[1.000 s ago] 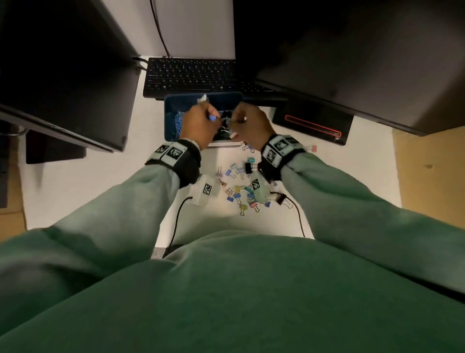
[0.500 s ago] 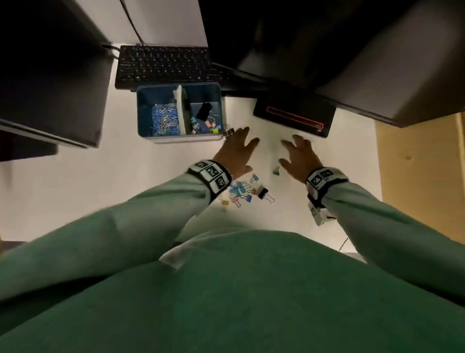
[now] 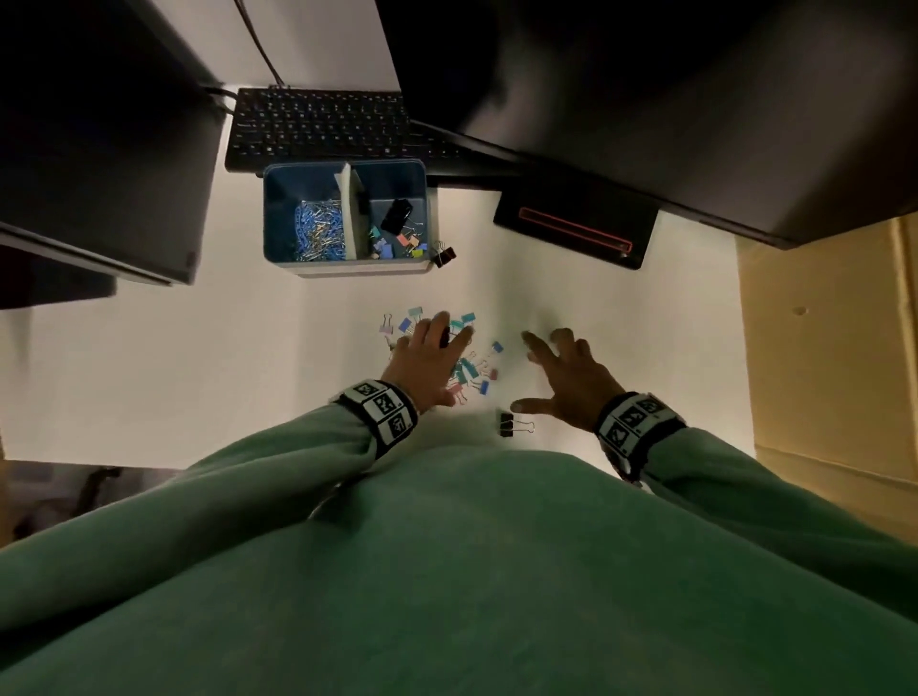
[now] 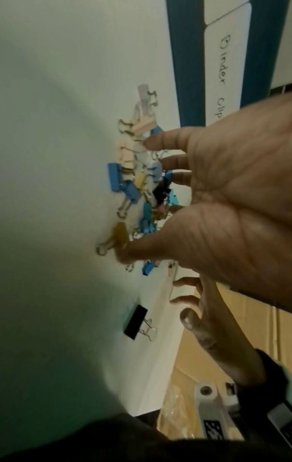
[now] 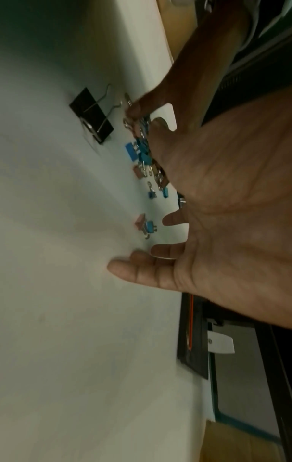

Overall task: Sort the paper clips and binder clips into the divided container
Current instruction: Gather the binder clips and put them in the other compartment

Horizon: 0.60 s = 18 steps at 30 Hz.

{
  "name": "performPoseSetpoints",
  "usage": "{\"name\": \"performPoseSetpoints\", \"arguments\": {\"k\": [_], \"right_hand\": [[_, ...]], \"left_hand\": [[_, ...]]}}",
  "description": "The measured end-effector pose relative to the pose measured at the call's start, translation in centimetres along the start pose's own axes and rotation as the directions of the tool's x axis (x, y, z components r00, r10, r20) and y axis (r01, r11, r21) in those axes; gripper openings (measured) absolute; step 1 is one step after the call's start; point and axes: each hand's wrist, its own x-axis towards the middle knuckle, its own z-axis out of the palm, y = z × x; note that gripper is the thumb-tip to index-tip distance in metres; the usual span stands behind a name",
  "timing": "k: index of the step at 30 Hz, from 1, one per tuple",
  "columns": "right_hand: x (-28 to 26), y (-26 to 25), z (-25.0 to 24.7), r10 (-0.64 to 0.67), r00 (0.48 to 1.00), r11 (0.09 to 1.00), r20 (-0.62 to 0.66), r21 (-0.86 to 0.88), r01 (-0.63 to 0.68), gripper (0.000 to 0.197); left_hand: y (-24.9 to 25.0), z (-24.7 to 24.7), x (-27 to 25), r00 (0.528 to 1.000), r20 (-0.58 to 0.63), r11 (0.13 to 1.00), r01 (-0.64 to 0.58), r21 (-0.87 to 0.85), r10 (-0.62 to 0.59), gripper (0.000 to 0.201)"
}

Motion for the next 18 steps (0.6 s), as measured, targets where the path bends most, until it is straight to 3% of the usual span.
{"name": "performPoseSetpoints", "arguments": {"k": [5, 9, 13, 16, 18], "right_hand": [[1.2, -2.1, 1.5, -0.079, 0.996, 0.995, 0.049, -0.058, 0.082, 0.114], [3.5, -4.1, 1.1, -0.075, 0.996, 0.996, -0.042, 0.038, 0.077, 0.077], [5.2, -5.5, 0.9, -0.151, 0.985, 0.986, -0.087, 0.062, 0.157, 0.036], [5.9, -5.3, 0.9, -0.128, 0.985, 0.982, -0.118, 0.127, 0.143, 0.018], [6.0, -5.0, 0.3, -0.071, 0.989, 0.956, -0.131, 0.273, 0.105, 0.011]], "left_hand": [[0.5, -0.4, 0.1, 0.998, -0.061, 0.994, -0.006, -0.108, -0.001, 0.076], [0.2, -0.5, 0.4, 0.992, -0.126, 0.963, -0.03, -0.268, -0.005, 0.051], [-0.4, -1.2, 0.8, 0.992, -0.118, 0.915, -0.01, -0.403, -0.04, 0.021], [-1.1, -1.4, 1.0, 0.991, -0.114, 0.881, 0.005, -0.473, -0.067, 0.014], [-1.6, -1.6, 0.8, 0.987, -0.126, 0.841, 0.013, -0.542, -0.096, 0.013]]}}
